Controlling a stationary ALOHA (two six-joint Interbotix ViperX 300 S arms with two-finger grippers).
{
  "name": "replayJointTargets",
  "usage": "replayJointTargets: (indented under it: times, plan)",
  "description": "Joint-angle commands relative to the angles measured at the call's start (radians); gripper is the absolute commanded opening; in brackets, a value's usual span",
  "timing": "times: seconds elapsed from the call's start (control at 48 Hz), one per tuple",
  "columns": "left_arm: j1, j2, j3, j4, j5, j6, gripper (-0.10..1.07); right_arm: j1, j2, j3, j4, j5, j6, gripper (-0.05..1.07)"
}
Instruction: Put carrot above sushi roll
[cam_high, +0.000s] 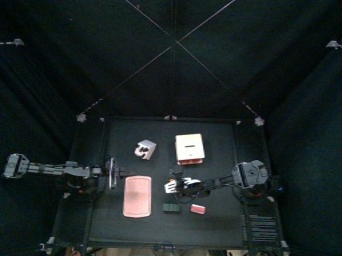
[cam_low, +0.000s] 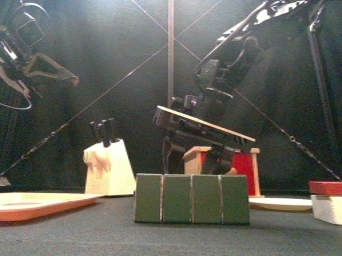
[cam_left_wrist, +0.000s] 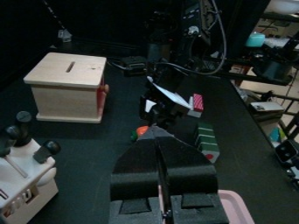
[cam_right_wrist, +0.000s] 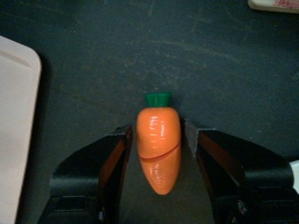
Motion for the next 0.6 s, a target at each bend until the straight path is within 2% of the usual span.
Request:
replayJointTargets:
  times: [0.0, 0.583]
  plan:
    - [-0.002, 0.002, -0.014, -0.002, -0.005, 0.000, -0.02, -0.005, -0.031, -0.021, -0.005, 0.002, 0.000, 0.86]
    - [-0.002, 0.002, -0.012, -0.002, -0.005, 0.000, -0.02, 0.003, -0.066, -0.021, -0.012, 0.054, -0.002, 0.86]
